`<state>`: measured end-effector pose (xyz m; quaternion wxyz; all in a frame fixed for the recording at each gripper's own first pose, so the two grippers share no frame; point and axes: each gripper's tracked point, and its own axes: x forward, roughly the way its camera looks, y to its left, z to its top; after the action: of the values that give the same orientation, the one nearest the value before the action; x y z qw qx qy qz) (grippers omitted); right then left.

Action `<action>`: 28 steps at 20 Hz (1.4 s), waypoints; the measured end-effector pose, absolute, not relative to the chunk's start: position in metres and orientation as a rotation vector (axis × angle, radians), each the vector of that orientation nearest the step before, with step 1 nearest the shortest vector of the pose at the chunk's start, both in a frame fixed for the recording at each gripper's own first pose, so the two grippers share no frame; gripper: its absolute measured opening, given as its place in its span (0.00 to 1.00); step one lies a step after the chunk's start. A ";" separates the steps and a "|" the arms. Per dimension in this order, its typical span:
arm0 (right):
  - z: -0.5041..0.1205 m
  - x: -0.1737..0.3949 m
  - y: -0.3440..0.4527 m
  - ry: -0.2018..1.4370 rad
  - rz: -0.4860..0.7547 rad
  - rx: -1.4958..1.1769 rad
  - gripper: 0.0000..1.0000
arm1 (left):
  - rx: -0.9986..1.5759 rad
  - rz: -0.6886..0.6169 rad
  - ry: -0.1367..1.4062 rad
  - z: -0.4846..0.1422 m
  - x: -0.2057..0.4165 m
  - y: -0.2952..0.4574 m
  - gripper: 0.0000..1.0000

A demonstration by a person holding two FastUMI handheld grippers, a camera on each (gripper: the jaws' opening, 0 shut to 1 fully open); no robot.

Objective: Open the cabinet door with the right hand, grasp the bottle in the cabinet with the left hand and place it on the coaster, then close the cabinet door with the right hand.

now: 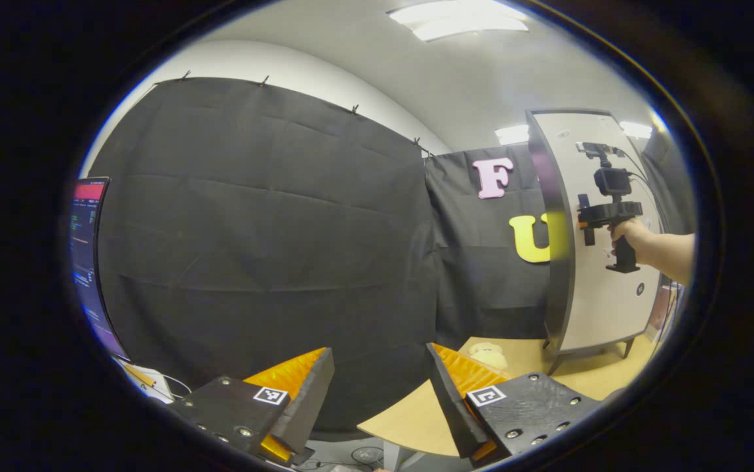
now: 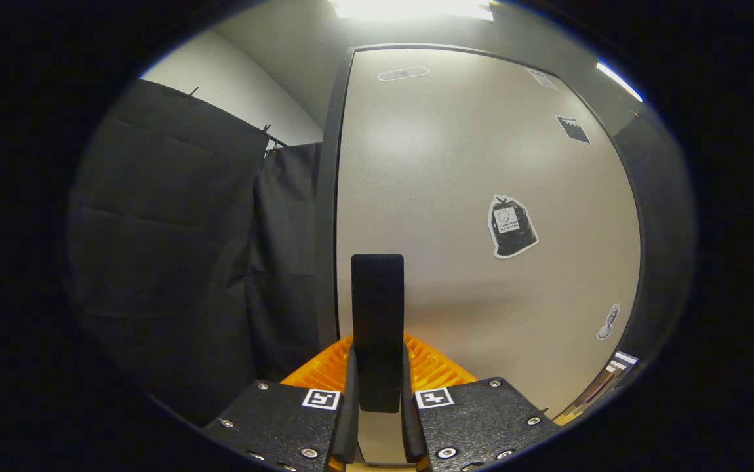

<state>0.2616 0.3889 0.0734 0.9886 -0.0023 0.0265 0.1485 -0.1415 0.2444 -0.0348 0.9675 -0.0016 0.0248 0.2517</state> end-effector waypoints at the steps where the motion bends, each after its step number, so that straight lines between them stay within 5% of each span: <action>1: 0.072 0.261 0.388 0.064 0.305 -0.007 0.27 | -0.011 0.505 0.049 -0.036 -0.141 0.243 0.84; 28: 0.081 0.202 0.350 0.064 0.571 0.054 0.24 | 0.005 0.239 -0.010 -0.005 -0.075 0.122 0.83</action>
<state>0.2024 0.3504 0.0809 0.9587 0.0265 0.0313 0.2816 -0.0748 0.1216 -0.0046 0.9929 0.0023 -0.0050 0.1192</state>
